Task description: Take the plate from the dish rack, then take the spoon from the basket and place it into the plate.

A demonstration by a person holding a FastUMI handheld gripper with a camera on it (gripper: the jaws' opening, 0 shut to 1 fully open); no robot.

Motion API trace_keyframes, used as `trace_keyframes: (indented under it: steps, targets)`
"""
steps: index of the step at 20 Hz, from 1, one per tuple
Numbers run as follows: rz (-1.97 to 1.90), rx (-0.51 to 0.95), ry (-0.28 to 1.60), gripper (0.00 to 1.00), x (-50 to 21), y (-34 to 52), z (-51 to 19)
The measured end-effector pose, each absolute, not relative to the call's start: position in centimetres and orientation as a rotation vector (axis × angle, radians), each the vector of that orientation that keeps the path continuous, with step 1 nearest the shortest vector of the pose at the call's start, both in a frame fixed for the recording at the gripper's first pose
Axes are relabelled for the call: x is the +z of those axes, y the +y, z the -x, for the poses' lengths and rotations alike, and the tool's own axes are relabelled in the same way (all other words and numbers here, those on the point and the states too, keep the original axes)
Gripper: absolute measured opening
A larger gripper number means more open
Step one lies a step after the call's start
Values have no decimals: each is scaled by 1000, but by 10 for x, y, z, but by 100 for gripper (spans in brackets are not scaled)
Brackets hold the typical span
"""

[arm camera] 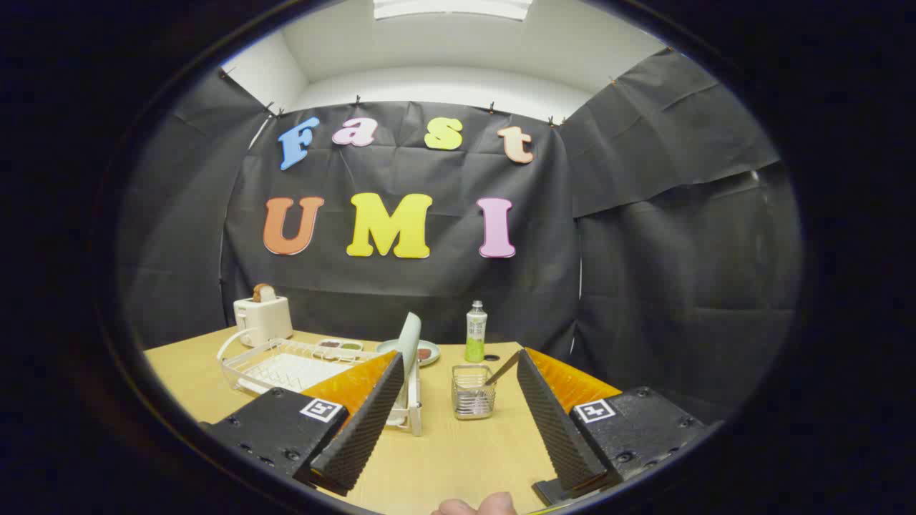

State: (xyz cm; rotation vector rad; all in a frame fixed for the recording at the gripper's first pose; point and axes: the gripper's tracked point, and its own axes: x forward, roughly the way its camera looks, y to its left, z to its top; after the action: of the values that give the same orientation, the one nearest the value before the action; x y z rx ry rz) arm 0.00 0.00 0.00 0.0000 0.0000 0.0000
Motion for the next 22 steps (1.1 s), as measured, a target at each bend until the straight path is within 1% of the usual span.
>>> trace_keyframes:
  steps: [4,11,22]
  targets:
    - [36,2,-22,100,0,2,4]
    - [55,49,-1,100,-12,23,2]
    - [-25,84,25,100,-21,33,-8]
